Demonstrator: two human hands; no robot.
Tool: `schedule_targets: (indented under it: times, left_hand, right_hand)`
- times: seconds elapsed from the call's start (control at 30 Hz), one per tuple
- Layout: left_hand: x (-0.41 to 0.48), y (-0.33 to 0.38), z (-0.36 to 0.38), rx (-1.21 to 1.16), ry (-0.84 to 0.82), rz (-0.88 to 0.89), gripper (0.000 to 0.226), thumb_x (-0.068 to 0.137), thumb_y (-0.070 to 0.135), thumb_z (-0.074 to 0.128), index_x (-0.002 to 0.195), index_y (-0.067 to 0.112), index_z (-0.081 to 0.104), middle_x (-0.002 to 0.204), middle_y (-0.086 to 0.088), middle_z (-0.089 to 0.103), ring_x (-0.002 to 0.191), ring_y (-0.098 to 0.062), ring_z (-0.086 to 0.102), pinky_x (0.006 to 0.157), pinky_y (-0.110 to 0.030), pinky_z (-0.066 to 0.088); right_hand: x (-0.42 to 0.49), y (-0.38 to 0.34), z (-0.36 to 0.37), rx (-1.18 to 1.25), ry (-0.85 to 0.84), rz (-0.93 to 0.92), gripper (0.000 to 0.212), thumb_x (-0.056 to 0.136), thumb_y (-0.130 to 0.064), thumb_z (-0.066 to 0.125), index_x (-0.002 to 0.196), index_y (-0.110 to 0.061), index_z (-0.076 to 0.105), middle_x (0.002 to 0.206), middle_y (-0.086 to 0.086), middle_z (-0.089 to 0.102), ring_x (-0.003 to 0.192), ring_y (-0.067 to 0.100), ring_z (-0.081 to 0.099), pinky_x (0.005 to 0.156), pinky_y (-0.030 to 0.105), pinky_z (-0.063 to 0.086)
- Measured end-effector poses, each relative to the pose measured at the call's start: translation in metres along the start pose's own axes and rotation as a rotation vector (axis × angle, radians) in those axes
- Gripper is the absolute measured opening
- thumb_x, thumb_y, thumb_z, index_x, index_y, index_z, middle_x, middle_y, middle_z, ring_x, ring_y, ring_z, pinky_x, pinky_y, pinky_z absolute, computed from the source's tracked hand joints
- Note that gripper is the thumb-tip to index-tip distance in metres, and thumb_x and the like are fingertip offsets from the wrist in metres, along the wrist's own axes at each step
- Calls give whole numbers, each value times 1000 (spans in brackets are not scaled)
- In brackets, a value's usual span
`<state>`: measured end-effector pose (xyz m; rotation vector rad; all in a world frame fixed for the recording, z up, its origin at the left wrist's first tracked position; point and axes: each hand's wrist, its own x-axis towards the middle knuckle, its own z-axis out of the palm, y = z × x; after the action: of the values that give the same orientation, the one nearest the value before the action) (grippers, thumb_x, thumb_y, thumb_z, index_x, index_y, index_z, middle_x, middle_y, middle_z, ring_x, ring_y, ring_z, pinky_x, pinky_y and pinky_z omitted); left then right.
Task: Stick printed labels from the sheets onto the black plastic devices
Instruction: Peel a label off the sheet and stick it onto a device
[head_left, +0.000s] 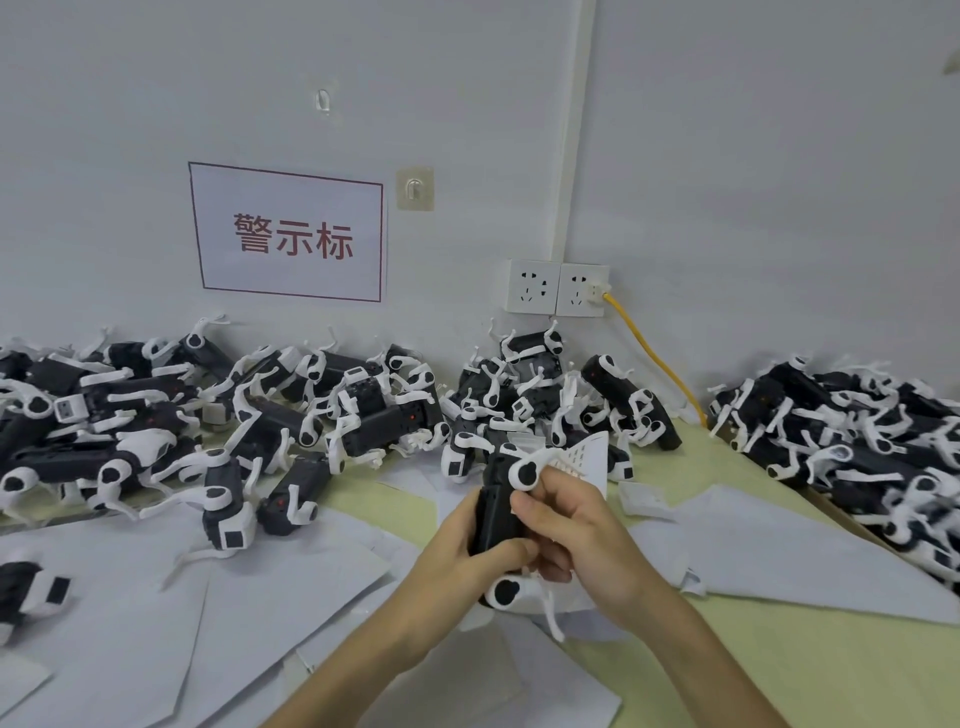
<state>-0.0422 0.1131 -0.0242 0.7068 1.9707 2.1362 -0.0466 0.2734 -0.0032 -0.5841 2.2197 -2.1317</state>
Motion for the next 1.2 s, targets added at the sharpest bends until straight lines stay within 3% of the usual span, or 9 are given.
schedule_targets:
  times: [0.13,0.3,0.47,0.7,0.83,0.9,1.0,1.1,1.2]
  left_hand:
    - [0,1,-1,6,23,-12,41,84,20,67,124,14,57,94,2,78,90,-14,76,78,-17,54]
    - [2,-2,1,39,68,-29,43,81,24,71,121,15,57,95,7,77,91,-10,74,76,-16,54]
    - [5,-3,-6,-112,87,-137,55,73,22,76,126,15,62,115,-14,74,105,-28,72,84,-37,59]
    - [13,-2,-14,-227,116,-237,51,72,25,76,116,4,61,87,-12,71,77,-21,70,68,-37,59]
    - [15,2,-17,-172,129,-361,54,66,47,82,96,4,71,79,-20,67,74,-35,69,70,-43,56]
    - [18,5,-16,-156,118,-395,55,69,52,85,93,2,77,84,-27,67,74,-41,69,79,-55,56]
    - [21,7,-18,-203,107,-480,65,72,59,72,87,-3,79,85,-34,68,67,-46,70,63,-53,61]
    - [17,1,-29,-240,49,-494,88,84,73,49,114,-7,70,109,-40,67,88,-56,69,77,-53,62]
    - [15,-1,-29,-268,140,-422,69,97,64,38,114,2,63,103,-27,74,83,-50,72,60,-43,63]
  right_hand:
    - [0,3,0,-25,-4,-5,23,90,-33,59,69,-25,53,62,9,38,47,11,33,46,20,32]
    - [0,5,5,-110,26,-69,27,92,-35,60,66,-32,53,57,-8,45,46,8,41,46,19,33]
    - [2,9,4,-198,28,-144,30,97,-28,53,68,-30,46,59,-16,44,53,2,41,52,17,37]
    - [-4,1,2,-474,389,-623,25,93,-19,64,71,-11,52,67,-6,52,60,12,48,55,29,41]
    - [-4,-19,-14,-626,269,-575,13,82,-7,72,82,-20,68,132,-14,62,125,13,56,104,23,41]
    - [-3,-28,-23,-757,-33,-421,45,80,-7,74,115,-35,70,149,-22,49,142,3,39,113,13,27]
    - [-1,-32,-32,-837,-203,-235,59,85,-10,72,135,-40,62,137,-26,58,130,-9,47,108,12,35]
    - [-2,-33,-39,-860,-116,-197,37,81,-15,80,112,-33,75,110,-19,69,105,0,61,88,17,47]
    - [-7,-34,-59,-742,-46,-104,29,74,-20,85,93,-39,76,93,-18,71,79,4,64,65,11,45]
